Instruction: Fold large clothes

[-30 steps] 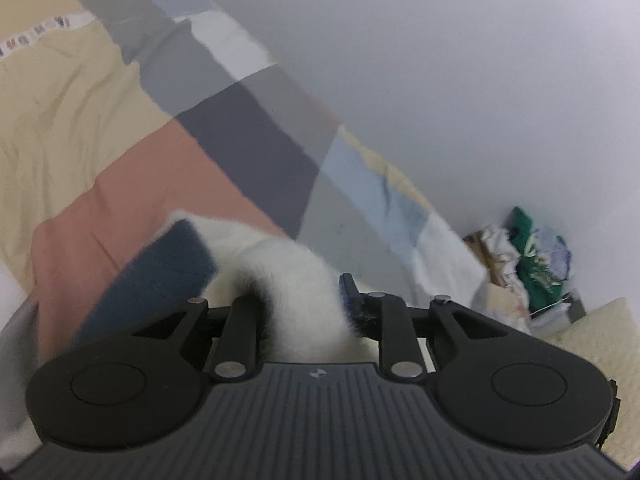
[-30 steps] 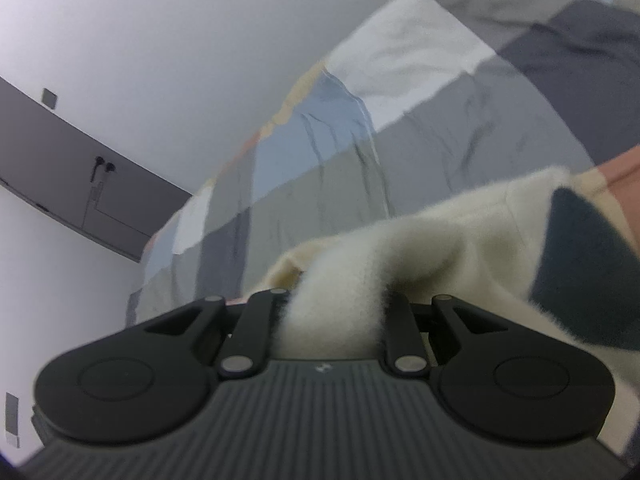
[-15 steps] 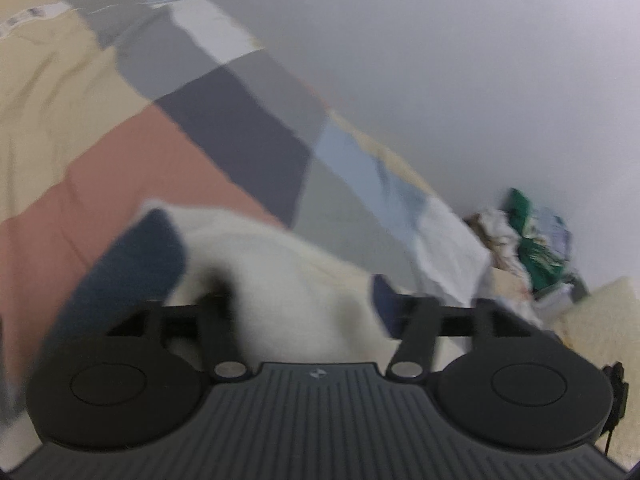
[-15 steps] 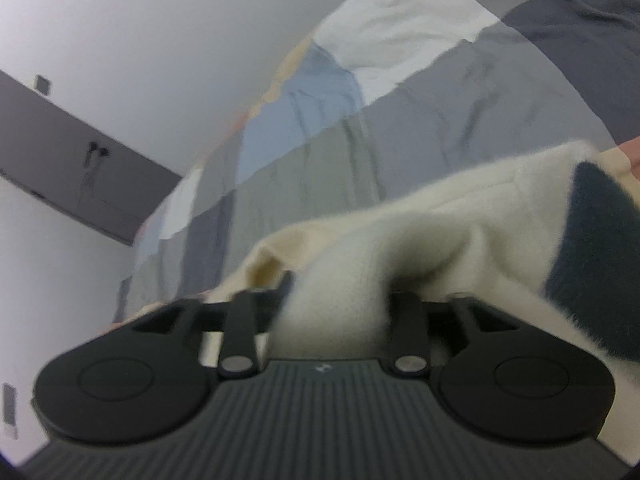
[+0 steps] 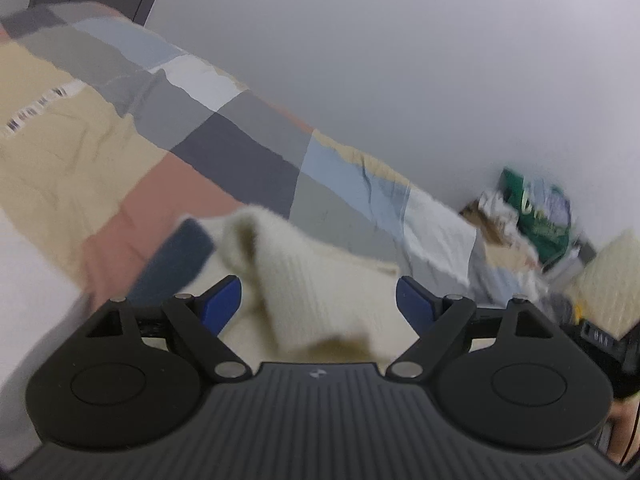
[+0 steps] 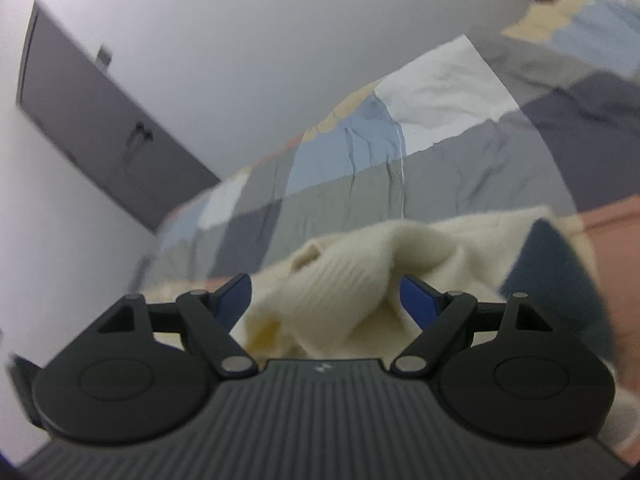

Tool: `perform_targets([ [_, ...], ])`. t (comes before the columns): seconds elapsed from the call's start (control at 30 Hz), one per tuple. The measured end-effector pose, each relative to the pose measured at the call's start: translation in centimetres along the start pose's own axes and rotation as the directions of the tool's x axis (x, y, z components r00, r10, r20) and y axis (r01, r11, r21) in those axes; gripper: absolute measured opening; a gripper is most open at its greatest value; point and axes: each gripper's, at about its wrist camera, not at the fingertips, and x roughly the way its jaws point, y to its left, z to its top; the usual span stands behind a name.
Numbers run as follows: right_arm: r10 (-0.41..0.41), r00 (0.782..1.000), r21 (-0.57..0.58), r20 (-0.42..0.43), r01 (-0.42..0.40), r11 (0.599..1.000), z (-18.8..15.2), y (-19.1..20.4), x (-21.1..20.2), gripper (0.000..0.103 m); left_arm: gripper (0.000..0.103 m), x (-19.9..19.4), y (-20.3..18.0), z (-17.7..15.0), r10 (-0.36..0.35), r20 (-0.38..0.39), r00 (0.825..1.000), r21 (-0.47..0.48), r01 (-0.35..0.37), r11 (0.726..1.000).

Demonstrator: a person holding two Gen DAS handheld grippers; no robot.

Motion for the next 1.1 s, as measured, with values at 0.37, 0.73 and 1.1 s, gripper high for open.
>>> perform_targets([
  [0.37, 0.012, 0.986, -0.301, -0.165, -0.062, 0.951, -3.7, 5.0, 2.8, 0.078, 0.088, 1.0, -1.5, -3.4, 0.088, -0.152, 0.985, 0.171, -0.061, 0.983],
  [0.73, -0.221, 0.975, -0.399, -0.013, 0.197, 0.895, -2.0, 3.8, 8.7, 0.042, 0.088, 6.0, -0.3, -1.7, 0.232, -0.033, 0.972, 0.188, -0.222, 0.957],
  [1.1, -0.275, 0.957, -0.226, 0.097, 0.290, 0.930, 2.3, -1.5, 7.4, 0.049, 0.088, 6.4, 1.0, 0.9, 0.349, 0.108, 0.931, 0.151, -0.362, 0.920],
])
